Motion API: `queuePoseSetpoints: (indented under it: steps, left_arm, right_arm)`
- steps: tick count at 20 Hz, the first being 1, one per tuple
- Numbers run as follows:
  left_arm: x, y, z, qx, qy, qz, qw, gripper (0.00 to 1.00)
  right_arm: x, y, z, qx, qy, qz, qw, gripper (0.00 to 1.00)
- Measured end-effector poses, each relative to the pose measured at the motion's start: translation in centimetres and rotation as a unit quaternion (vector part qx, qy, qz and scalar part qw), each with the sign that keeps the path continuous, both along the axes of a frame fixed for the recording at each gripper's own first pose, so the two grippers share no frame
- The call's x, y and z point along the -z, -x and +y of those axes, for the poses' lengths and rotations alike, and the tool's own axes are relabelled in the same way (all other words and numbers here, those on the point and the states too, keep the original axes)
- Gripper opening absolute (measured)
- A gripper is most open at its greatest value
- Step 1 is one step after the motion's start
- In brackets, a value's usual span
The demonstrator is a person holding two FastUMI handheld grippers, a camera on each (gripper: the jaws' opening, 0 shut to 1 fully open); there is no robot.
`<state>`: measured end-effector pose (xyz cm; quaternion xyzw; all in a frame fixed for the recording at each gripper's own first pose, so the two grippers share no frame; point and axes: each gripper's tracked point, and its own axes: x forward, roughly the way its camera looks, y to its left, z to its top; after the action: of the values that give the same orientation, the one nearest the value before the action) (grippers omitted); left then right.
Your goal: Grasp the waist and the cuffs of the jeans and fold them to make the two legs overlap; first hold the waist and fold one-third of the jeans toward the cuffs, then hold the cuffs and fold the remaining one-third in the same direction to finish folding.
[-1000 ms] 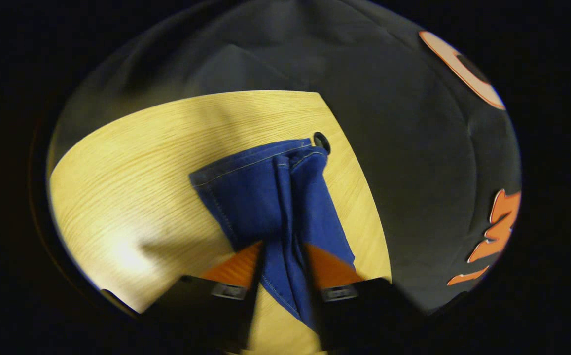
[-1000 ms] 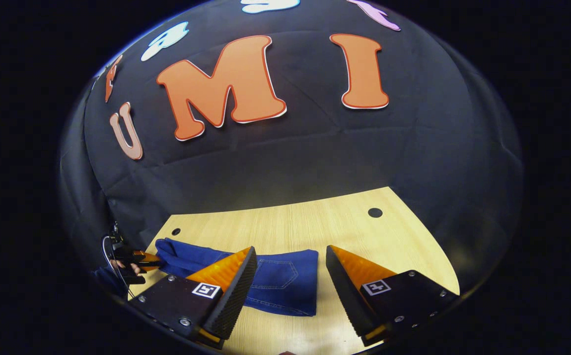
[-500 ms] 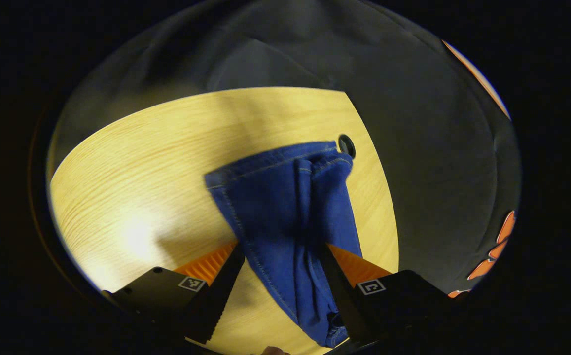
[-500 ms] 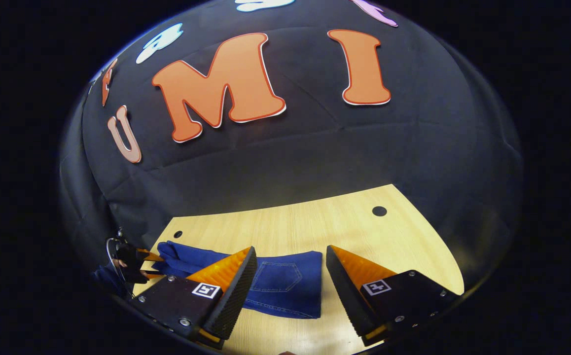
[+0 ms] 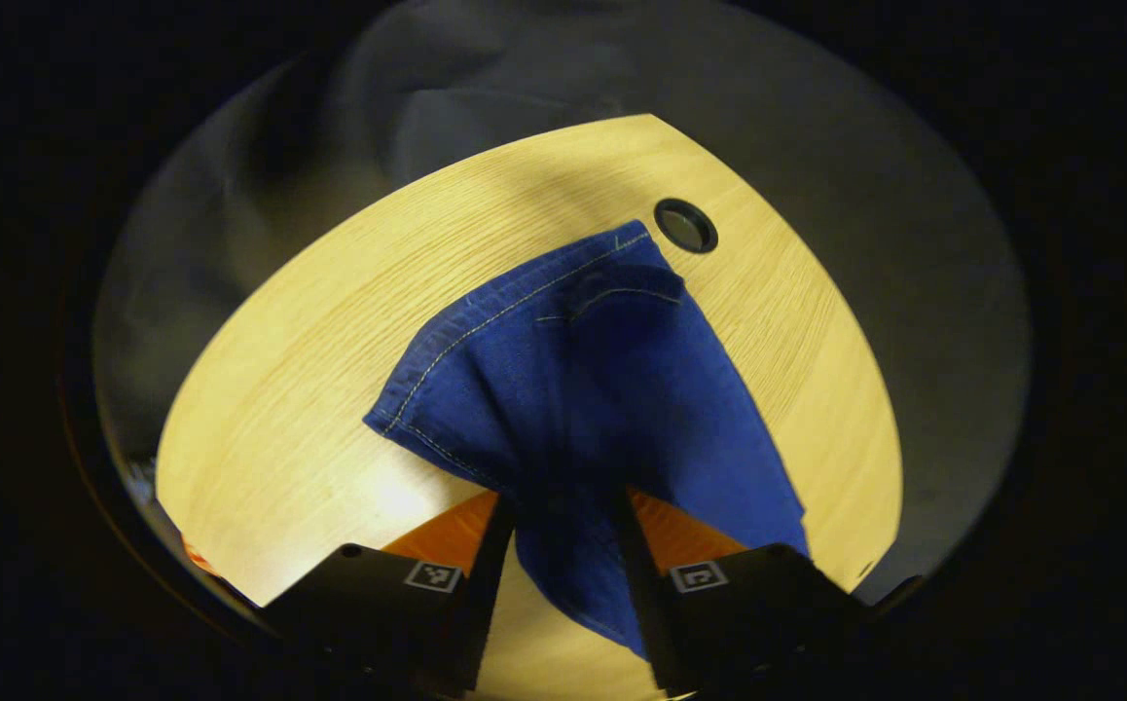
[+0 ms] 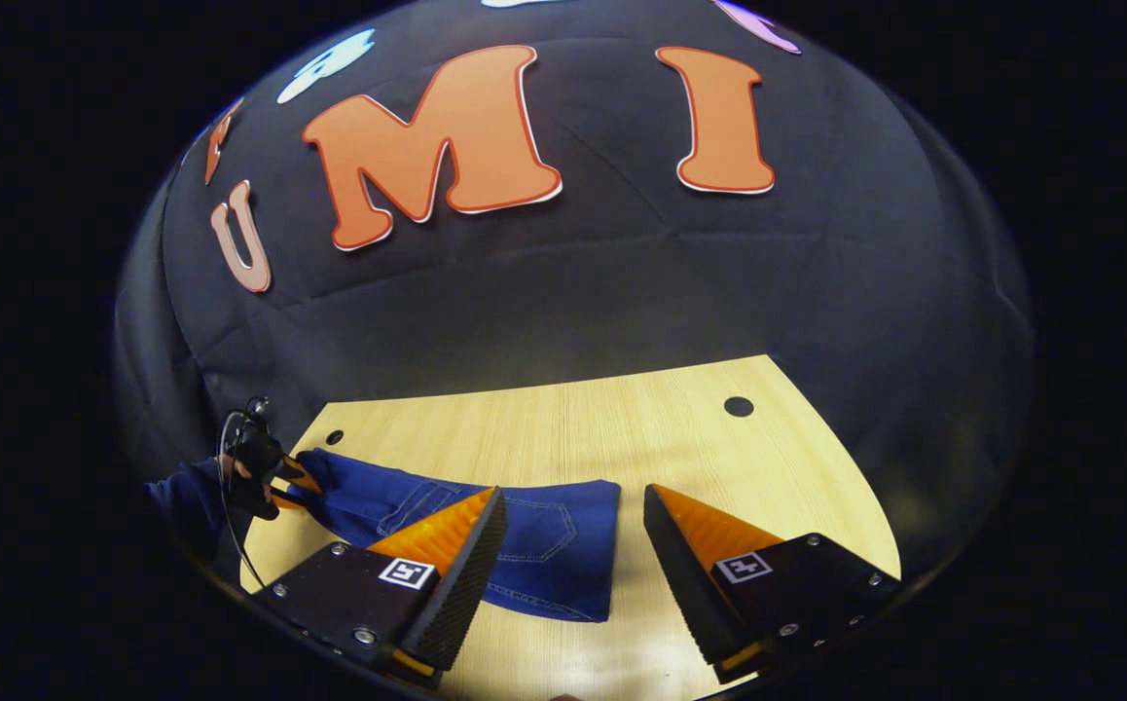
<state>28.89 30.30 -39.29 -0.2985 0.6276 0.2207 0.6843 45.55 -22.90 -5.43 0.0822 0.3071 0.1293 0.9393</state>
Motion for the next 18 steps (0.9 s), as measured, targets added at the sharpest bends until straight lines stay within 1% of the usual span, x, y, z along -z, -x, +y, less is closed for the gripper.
queuePoseSetpoints:
  steps: [2, 3, 4, 5, 8, 10, 11, 12, 13, 14, 15, 16, 17, 18]
  left_arm:
    - [-0.4, -1.0, 0.2, -0.012, 0.026, -0.028, 0.999, 0.3]
    - [0.0, -1.9, 0.5, -0.028, 0.045, -0.052, 0.997, 0.16]
    - [-0.1, -2.5, 0.9, -0.056, 0.061, -0.071, 0.994, 0.08]
    - [-0.2, -3.1, 1.0, -0.069, 0.087, -0.086, 0.99, 0.04]
    - [-0.8, -5.1, 2.0, -0.114, 0.134, -0.14, 0.974, 0.02]
    - [-1.8, -6.7, 2.7, -0.129, 0.145, -0.167, 0.967, 0.01]
    - [-3.3, -4.9, 0.7, -0.128, 0.142, -0.19, 0.963, 0.01]
    - [-4.5, -5.6, 2.1, -0.119, 0.145, -0.214, 0.959, 0.01]
    - [-6.1, -7.0, 2.3, -0.112, 0.133, -0.241, 0.955, 0.01]
    - [-7.8, -7.5, 2.0, -0.096, 0.135, -0.266, 0.95, 0.01]
    - [-9.4, -7.7, 1.9, -0.085, 0.119, -0.286, 0.947, 0.01]
    - [-11.0, -7.7, 1.2, -0.067, 0.123, -0.301, 0.943, 0.01]
    - [-12.3, -7.8, 1.0, -0.061, 0.109, -0.313, 0.941, 0.01]
    - [-14.1, -7.3, 0.3, -0.046, 0.114, -0.327, 0.937, 0.01]
  right_arm:
    - [0.0, 0.0, -0.3, 0.004, -0.002, -0.001, 1.0, 0.89]
    - [0.1, 0.0, -0.5, 0.007, 0.001, -0.001, 1.0, 0.9]
    - [0.2, -0.1, -0.6, 0.008, 0.001, -0.002, 1.0, 0.89]
    - [0.3, -0.1, -0.7, 0.009, 0.001, -0.001, 1.0, 0.9]
    - [0.7, 0.0, -1.7, 0.023, -0.004, 0.007, 1.0, 0.9]
    - [0.9, 0.0, -1.7, 0.028, -0.015, 0.012, 0.999, 0.89]
    - [0.7, -0.1, -1.8, 0.03, -0.019, 0.011, 0.999, 0.89]
    - [0.4, -0.1, -1.8, 0.031, -0.022, 0.008, 0.999, 0.9]
    - [0.0, -0.3, -2.0, 0.034, -0.026, 0.001, 0.999, 0.9]
    - [-0.4, -0.3, -2.0, 0.036, -0.03, -0.005, 0.999, 0.9]
    - [-0.8, -0.5, -2.4, 0.042, -0.031, -0.012, 0.999, 0.9]
    - [-1.1, -0.7, -2.6, 0.046, -0.028, -0.02, 0.998, 0.9]
    - [-1.3, -0.9, -3.0, 0.051, -0.02, -0.028, 0.998, 0.9]
    - [-1.5, -0.9, -3.3, 0.051, -0.015, -0.034, 0.998, 0.9]
